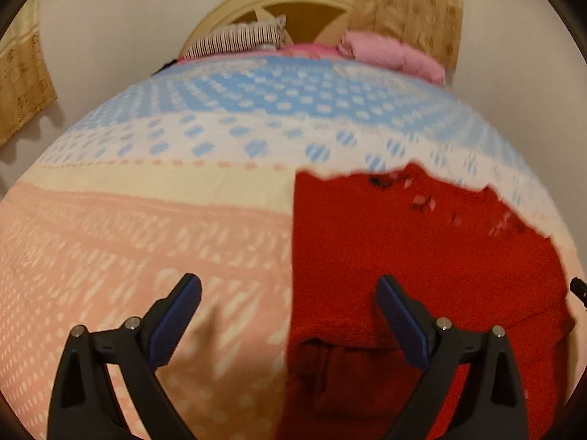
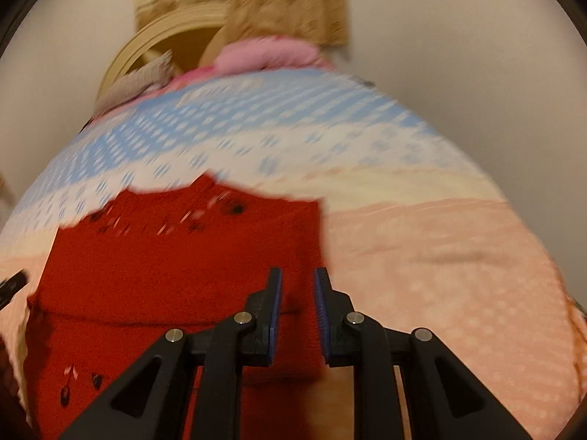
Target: Fold small clothes
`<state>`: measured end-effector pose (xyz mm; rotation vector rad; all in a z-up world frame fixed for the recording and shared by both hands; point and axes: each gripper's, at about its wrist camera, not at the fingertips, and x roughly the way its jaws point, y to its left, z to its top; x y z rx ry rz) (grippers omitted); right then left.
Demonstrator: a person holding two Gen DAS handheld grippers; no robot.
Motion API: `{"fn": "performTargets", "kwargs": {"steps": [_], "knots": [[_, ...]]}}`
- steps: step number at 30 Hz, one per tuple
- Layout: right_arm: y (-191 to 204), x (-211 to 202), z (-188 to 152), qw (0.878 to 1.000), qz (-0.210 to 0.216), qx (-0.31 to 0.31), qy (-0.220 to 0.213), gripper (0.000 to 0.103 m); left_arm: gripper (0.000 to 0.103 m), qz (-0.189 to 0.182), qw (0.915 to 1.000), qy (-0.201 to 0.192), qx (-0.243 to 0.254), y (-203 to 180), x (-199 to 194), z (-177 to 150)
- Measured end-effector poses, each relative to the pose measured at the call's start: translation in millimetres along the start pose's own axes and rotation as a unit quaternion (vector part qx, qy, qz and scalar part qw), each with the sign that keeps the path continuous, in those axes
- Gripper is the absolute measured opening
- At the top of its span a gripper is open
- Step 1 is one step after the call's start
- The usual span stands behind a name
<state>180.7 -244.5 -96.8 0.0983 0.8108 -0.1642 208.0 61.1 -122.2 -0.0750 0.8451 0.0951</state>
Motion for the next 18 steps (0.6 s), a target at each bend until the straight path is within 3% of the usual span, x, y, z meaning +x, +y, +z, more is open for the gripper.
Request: {"fn": "performTargets", "kwargs": {"steps": [4,9,15,18], "knots": [[10.3,33.8,-18.3,0.999,0.004,-0.01,0.044,0.018,0.1,-0.011,0.9993,0.033,-0.016,4.8,21.2,-11.1],[11.8,21.0,-13.3,0.999,-0.009,-0.022,0.034,0.017,0.099,-0.027,0.9991,0.033,-0.008,7.6,8.8,-6.0],[-21.0,-113.8,-7.4,0.993,-0.025,0.001,-0.114,0.018,0.098,-0.099,0.9948,-0.019,0.012,39.2,-63.3,-24.8],[-44.2,-177.2,-24.8,0.987,-0.017,0.016,-0.156,0.018,0.098,-0.117,0.9922,-0.036,0.026,60.4,-95.5,-43.6]]}}
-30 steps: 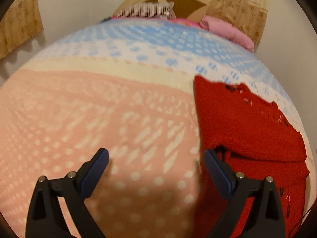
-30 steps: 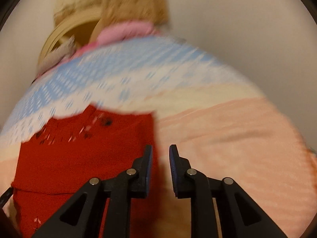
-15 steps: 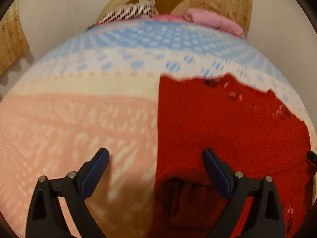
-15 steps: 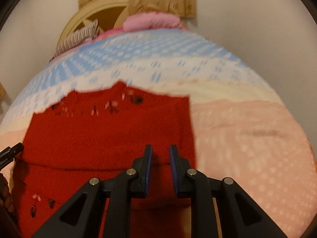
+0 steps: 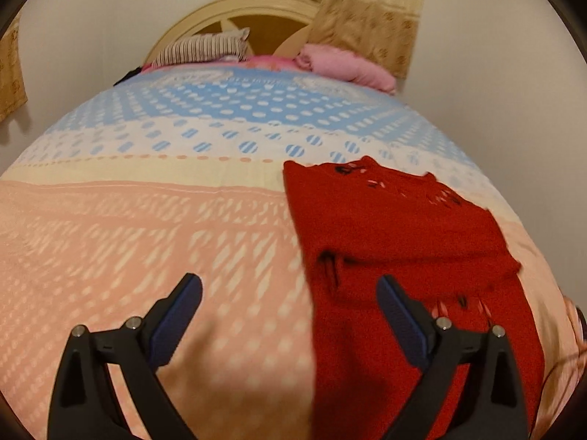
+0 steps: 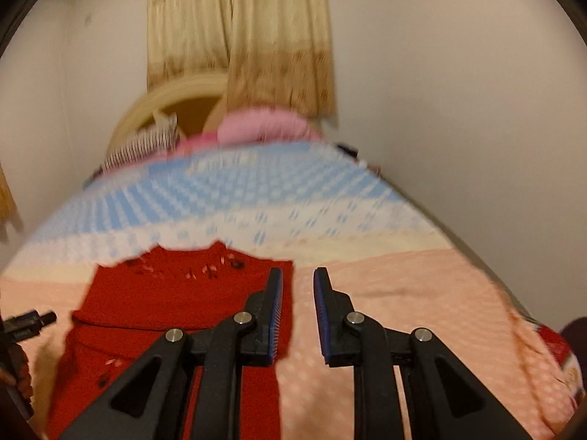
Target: Fold small clothes
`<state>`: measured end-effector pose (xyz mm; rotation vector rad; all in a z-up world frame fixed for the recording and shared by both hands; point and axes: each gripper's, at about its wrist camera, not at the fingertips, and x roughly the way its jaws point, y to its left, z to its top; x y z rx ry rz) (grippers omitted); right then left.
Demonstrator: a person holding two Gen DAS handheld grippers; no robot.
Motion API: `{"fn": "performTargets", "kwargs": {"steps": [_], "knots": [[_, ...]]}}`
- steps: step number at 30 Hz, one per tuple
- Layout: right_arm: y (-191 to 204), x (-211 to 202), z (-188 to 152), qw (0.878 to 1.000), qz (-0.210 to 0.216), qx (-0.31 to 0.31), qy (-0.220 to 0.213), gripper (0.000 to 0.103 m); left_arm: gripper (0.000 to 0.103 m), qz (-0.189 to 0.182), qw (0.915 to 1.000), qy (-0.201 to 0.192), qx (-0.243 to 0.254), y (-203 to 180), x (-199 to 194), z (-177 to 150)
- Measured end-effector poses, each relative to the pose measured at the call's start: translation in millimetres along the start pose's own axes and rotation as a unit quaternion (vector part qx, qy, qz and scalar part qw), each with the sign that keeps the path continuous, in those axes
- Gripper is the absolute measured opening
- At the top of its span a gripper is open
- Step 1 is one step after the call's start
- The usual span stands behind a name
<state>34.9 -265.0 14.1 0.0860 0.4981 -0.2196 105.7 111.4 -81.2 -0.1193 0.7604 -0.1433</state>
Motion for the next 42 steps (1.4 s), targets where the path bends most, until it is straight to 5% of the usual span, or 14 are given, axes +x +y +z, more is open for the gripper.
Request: {"fn": "performTargets", "kwargs": {"steps": [7,13,15,18,19,24,28,30,35,42], "knots": [[-52.2,-135.1,-41.2,0.999,0.01,-0.001,-0.032,0.018,0.098,-0.032,0.9993,0.011,0.017,24.6,-53.1,-54.7],[-95.4,-222.9,-65.8,0.992,0.085,0.055,-0.075,0.018,0.098,-0.032,0.9981,0.02,0.048,15.3,-74.9,-85.0],[-109.1,-252.7,-64.9,0.988,0.091,0.068,-0.105,0.027,0.098,-0.044,0.9973,0.014,0.058,12.4,-86.5,-92.5],[-109.6,-271.4,-65.3,0.984,0.131,0.046,-0.108,0.066,0.098,-0.074,0.995,0.025,0.062,8.4,-90.8,-104.2],[-104.7,-268.3,-69.0,0.985,0.146,0.033,-0.089,0.076,0.098,-0.08,0.9943,0.032,0.061,6.4,-88.9,-108.2],[-67.5,-205.8,-115.1,0.986,0.165,0.004,0.014,0.076,0.098,-0.091,0.9925,0.058,0.057,-3.8,-76.4,-124.4],[-37.7,-134.7,-158.2,0.98,0.164,0.017,0.111,0.059,0.098,-0.095,0.9915,0.066,0.06,-4.9,-75.7,-137.9],[-28.9,-112.0,-175.0,0.974,0.169,0.029,0.146,0.059,0.098,-0.104,0.9902,0.074,0.057,-2.2,-74.0,-143.9],[-11.3,-89.3,-196.6,0.968,0.173,0.016,0.184,0.059,0.093,-0.144,0.9851,0.088,0.036,-0.9,-70.3,-153.8],[-1.7,-76.5,-222.7,0.962,0.154,0.003,0.226,0.059,0.064,-0.174,0.9769,0.104,0.066,-16.2,-75.0,-160.1]]}}
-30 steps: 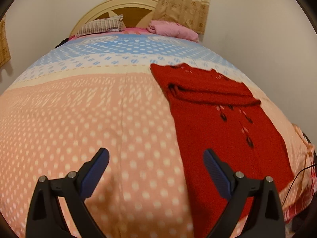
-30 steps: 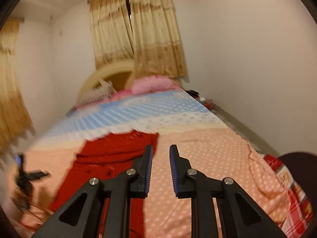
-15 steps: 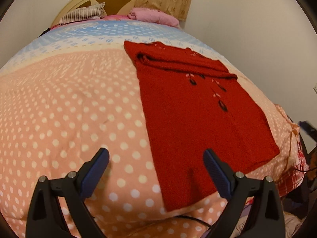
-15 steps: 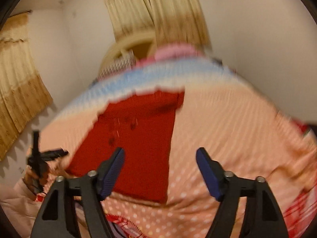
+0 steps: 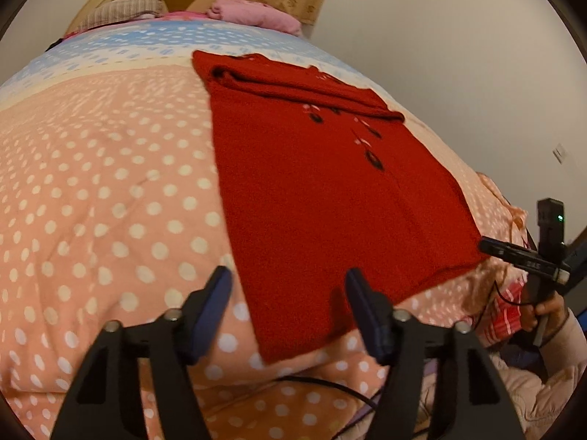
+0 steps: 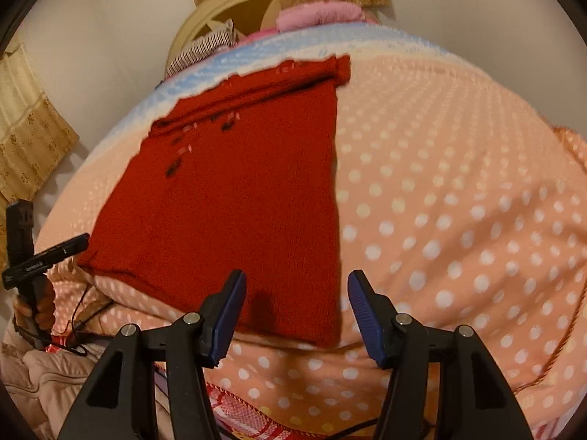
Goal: Fold small clothes
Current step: 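Grasp the hem edge of the red cardigan with the left tool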
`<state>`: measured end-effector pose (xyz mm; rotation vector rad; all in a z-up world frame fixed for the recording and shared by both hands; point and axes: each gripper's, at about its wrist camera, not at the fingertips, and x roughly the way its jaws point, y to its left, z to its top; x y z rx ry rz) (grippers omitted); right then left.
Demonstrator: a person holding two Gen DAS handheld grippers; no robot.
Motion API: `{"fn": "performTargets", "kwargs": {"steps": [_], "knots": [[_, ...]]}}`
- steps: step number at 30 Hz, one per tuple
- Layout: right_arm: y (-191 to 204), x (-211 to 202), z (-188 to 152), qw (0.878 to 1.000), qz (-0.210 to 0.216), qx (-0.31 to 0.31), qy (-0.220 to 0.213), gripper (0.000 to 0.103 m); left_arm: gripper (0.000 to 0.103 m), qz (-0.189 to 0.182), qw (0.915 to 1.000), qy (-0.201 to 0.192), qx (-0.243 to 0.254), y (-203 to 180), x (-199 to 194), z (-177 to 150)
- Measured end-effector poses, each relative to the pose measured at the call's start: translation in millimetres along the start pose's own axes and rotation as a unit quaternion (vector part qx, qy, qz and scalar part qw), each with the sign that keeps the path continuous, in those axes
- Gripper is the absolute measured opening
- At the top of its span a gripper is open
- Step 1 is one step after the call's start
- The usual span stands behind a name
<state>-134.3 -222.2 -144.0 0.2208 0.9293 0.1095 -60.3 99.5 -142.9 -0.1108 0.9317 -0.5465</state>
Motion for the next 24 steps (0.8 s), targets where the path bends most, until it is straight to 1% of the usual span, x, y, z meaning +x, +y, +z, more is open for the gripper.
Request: {"fn": "performTargets", "kwargs": {"steps": [1,3,4,5,6,7,8,11,12,13,15,17,19,22,24], "knots": [[0.7,4.7,-2.7,1.0,0.0,-0.001,0.008,0.059,0.064,-0.003,1.0,0.002,0.002,-0.6,-0.6,-0.5],[6.8,6.8,-4.8,1.0,-0.012,-0.018,0.003,0.059,0.064,-0.017,0.9998,0.005,-0.003,-1.3,-1.2,-1.7],[8.6,6.4,-5.6,1.0,-0.015,-0.023,0.005,0.059,0.059,-0.02,0.9998,0.007,-0.006,-1.2,-1.7,-2.1],[10.4,7.0,-5.2,0.999,-0.019,-0.027,0.01,0.055,0.055,-0.024,0.9996,0.011,-0.01,-2.0,-1.5,-2.3],[11.8,6.6,-4.6,0.999,-0.025,-0.031,0.014,0.05,0.046,-0.026,0.9995,0.016,-0.011,-2.8,-1.5,-2.9],[13.4,6.9,-4.0,0.999,-0.031,-0.036,0.02,0.037,0.04,-0.025,0.9994,0.02,-0.008,-4.0,-1.0,-3.2],[15.6,7.0,-3.4,0.998,-0.036,-0.045,0.029,0.029,0.037,-0.025,0.9994,0.025,-0.005,-5.8,-0.7,-3.5],[16.7,6.2,-2.5,0.997,-0.026,-0.049,0.047,0.015,0.026,-0.032,0.9989,0.034,-0.006,-7.1,1.8,-4.0],[16.7,5.9,-3.0,0.997,-0.027,-0.05,0.05,0.013,0.018,-0.034,0.9987,0.035,-0.011,-6.1,4.0,-2.6],[17.1,5.9,-2.7,0.997,-0.029,-0.05,0.052,0.009,0.015,-0.034,0.9986,0.037,-0.017,-4.7,5.6,-1.4],[15.9,5.1,0.9,0.997,-0.023,-0.041,0.06,0.007,0.013,-0.037,0.9983,0.038,-0.024,-2.4,5.9,2.8],[15.4,2.4,8.1,0.998,-0.006,-0.028,0.063,0.007,0.013,-0.042,0.9983,0.03,-0.026,-2.7,1.3,11.9],[14.7,-5.8,18.9,0.998,0.023,-0.015,0.051,0.007,0.013,-0.053,0.9979,0.023,-0.028,-1.5,-3.0,23.6],[15.0,-16.1,42.1,0.998,0.056,0.001,0.026,0.007,0.013,-0.065,0.9973,0.014,-0.031,-0.2,-4.8,51.5],[14.9,-18.7,61.2,0.998,0.069,0.01,0.008,0.007,0.013,-0.066,0.9972,0.01,-0.033,3.6,-2.2,72.1]]}}
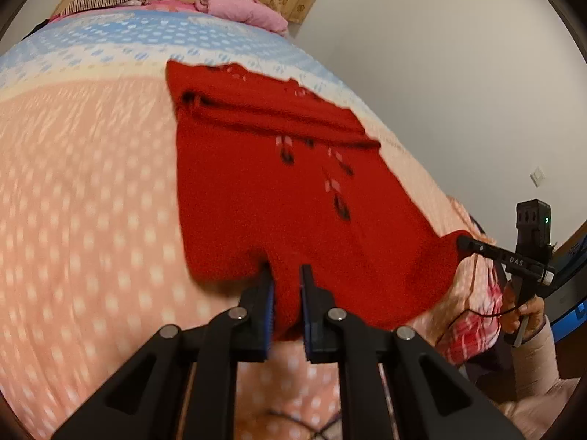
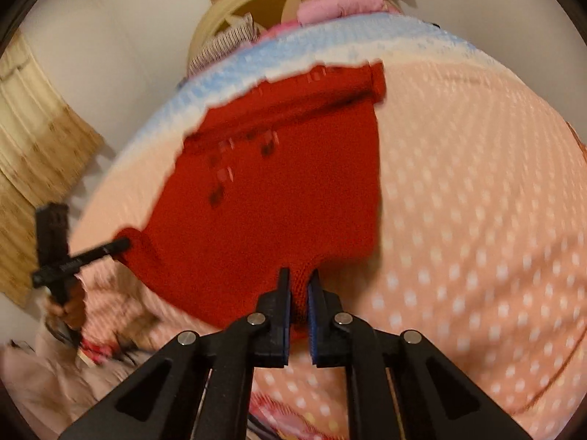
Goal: Fold small clothes
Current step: 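Grasp the hem edge of the red cardigan with the left tool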
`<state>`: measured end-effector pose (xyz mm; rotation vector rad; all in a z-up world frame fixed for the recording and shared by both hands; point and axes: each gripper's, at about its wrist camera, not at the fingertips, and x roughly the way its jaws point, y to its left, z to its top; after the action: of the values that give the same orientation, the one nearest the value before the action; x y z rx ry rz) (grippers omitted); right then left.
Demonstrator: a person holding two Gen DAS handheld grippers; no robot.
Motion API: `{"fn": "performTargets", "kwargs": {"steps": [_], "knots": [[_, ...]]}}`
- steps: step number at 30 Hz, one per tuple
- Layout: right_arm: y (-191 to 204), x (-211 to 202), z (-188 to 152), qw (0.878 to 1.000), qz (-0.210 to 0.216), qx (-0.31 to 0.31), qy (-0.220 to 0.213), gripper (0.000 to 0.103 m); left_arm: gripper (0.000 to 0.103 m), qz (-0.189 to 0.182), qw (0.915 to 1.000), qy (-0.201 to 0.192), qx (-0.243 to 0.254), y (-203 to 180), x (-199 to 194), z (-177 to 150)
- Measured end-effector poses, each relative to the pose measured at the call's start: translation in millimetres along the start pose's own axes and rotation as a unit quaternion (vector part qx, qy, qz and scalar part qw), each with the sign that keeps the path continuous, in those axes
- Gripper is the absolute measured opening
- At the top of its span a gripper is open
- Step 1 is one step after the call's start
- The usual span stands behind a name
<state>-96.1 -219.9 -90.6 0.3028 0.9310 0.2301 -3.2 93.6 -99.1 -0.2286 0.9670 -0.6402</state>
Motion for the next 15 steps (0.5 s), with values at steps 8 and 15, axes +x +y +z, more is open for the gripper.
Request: {"fn": "performTargets", "kwargs": {"steps": [8,15], "knots": [[-30.9,30.6,83.0,0.997,-0.011,0.062,-0.053,0.007,0.013,0.054,0.998,-0.017,-0.027,32.9,30.3,78.3],[-67.0,87.3,105.5,0.991,-0.034,0.121,-0.052,0.007,0.048,0.086,0.9922,-0.072,-0.055,70.0,9.3,103.1]]}}
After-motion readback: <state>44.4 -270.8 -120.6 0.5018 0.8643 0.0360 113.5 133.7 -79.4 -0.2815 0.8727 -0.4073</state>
